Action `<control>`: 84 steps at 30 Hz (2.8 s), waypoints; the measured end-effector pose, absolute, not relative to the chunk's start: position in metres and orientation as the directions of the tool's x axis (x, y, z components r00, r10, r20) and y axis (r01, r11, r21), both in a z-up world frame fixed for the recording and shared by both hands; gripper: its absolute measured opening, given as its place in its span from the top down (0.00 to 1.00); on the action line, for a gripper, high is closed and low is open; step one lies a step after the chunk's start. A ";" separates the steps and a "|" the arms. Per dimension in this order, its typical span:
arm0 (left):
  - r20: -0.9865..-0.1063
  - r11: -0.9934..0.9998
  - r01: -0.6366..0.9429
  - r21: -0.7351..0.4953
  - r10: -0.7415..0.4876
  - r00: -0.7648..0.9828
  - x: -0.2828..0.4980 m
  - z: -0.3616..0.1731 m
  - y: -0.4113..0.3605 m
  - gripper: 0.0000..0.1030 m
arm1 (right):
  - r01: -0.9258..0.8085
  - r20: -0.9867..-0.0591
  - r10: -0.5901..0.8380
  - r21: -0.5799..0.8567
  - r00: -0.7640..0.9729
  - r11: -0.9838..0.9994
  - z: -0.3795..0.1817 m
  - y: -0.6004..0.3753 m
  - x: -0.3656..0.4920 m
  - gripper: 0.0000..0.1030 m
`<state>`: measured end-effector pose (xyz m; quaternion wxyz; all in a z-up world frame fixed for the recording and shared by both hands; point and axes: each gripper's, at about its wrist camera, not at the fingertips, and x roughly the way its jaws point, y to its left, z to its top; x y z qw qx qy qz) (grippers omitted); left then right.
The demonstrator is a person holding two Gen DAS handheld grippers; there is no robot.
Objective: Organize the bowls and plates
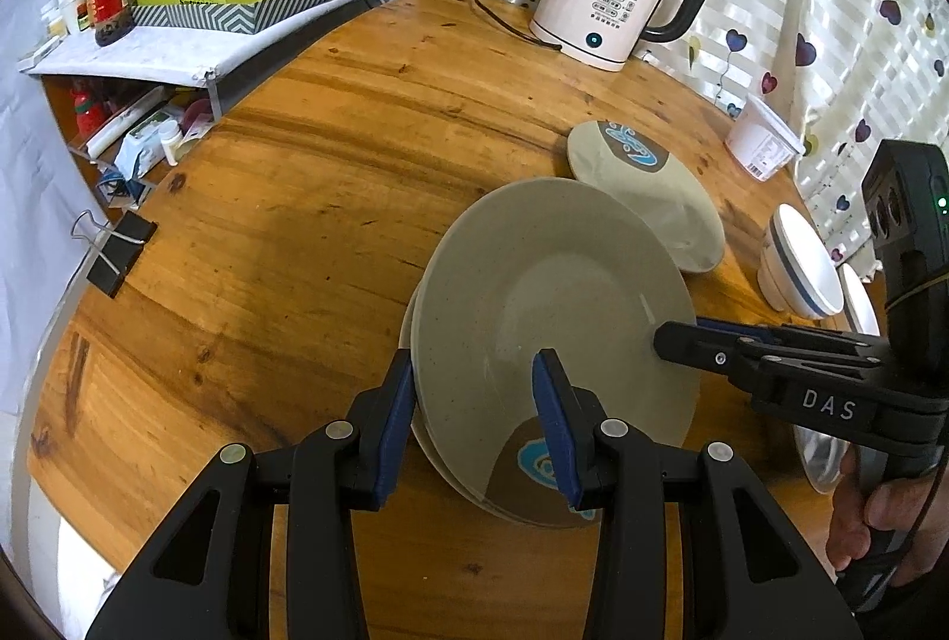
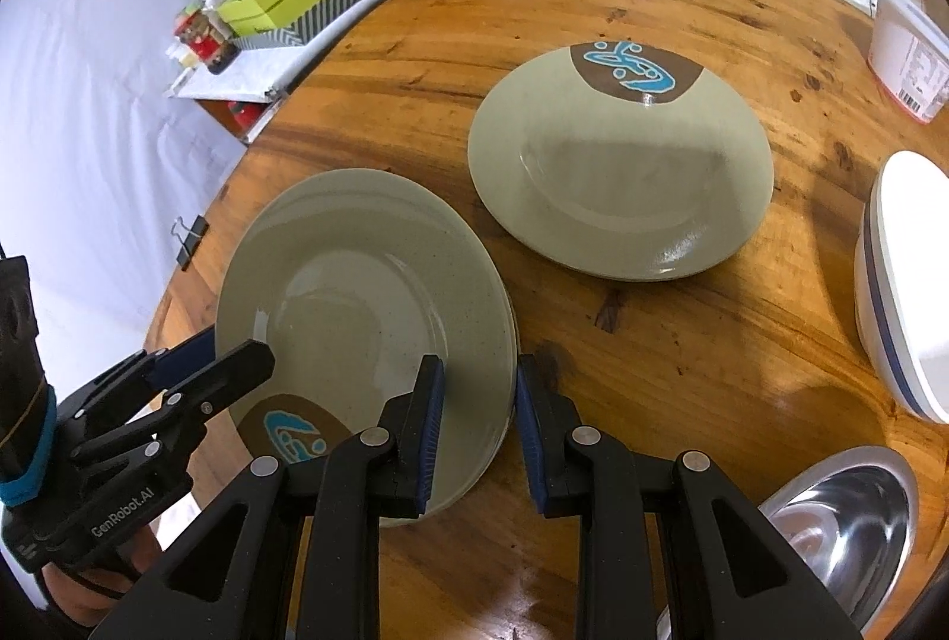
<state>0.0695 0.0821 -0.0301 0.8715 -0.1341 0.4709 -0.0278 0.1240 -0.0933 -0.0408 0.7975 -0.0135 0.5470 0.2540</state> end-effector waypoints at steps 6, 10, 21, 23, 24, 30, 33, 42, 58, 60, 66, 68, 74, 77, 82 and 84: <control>-0.819 0.970 -0.079 -0.230 -0.149 0.554 0.069 -0.032 0.079 0.60 | -0.441 -0.884 0.359 0.205 0.300 0.874 -0.040 -0.087 0.120 0.75; -0.821 0.972 -0.079 -0.223 -0.144 0.552 0.068 -0.033 0.078 0.60 | -0.451 -0.884 0.344 0.180 0.315 0.874 -0.040 -0.084 0.118 0.74; -0.826 0.976 -0.079 -0.201 -0.125 0.550 0.067 -0.037 0.076 0.60 | -0.476 -0.884 0.301 0.105 0.358 0.873 -0.041 -0.075 0.113 0.73; -0.826 0.978 -0.078 -0.195 -0.121 0.551 0.066 -0.036 0.075 0.60 | -0.478 -0.885 0.295 0.097 0.360 0.873 -0.042 -0.075 0.113 0.73; -0.825 0.978 -0.077 -0.193 -0.119 0.552 0.067 -0.036 0.074 0.60 | -0.479 -0.884 0.295 0.095 0.363 0.873 -0.042 -0.075 0.113 0.73; -0.824 0.978 -0.076 -0.195 -0.122 0.554 0.066 -0.036 0.074 0.60 | -0.478 -0.880 0.304 0.102 0.365 0.872 -0.042 -0.077 0.112 0.72; -0.821 0.975 -0.079 -0.206 -0.129 0.556 0.065 -0.037 0.078 0.60 | -0.478 -0.875 0.318 0.116 0.366 0.871 -0.041 -0.079 0.111 0.72; -0.780 0.958 -0.096 -0.270 -0.159 0.605 0.063 -0.027 0.097 0.60 | -0.471 -0.843 0.379 0.175 0.383 0.865 -0.032 -0.088 0.108 0.72; -0.756 0.942 -0.063 -0.329 -0.223 0.615 0.072 -0.021 0.102 0.60 | -0.422 -0.810 0.431 0.256 0.398 0.870 -0.016 -0.112 0.107 0.58; -0.752 0.942 -0.050 -0.332 -0.232 0.616 0.074 -0.019 0.100 0.60 | -0.406 -0.810 0.427 0.261 0.401 0.876 -0.016 -0.116 0.108 0.58; -0.750 0.942 -0.012 -0.334 -0.259 0.609 0.079 -0.015 0.091 0.60 | -0.366 -0.813 0.410 0.265 0.413 0.892 -0.015 -0.127 0.113 0.58; -0.749 0.943 -0.005 -0.333 -0.261 0.610 0.081 -0.013 0.089 0.60 | -0.359 -0.812 0.410 0.267 0.416 0.894 -0.014 -0.130 0.114 0.58; -0.746 0.943 0.019 -0.333 -0.276 0.606 0.090 -0.006 0.082 0.60 | -0.352 -0.808 0.403 0.261 0.429 0.899 -0.010 -0.137 0.118 0.58; -0.746 0.942 0.032 -0.333 -0.285 0.602 0.096 -0.003 0.078 0.60 | -0.351 -0.805 0.400 0.256 0.439 0.901 -0.005 -0.141 0.123 0.58; -0.744 0.942 0.053 -0.330 -0.294 0.600 0.108 0.002 0.070 0.60 | -0.358 -0.803 0.393 0.241 0.448 0.902 0.004 -0.144 0.132 0.58; -0.745 0.941 0.060 -0.332 -0.301 0.595 0.114 0.003 0.066 0.60 | -0.362 -0.804 0.387 0.232 0.452 0.903 0.008 -0.145 0.136 0.58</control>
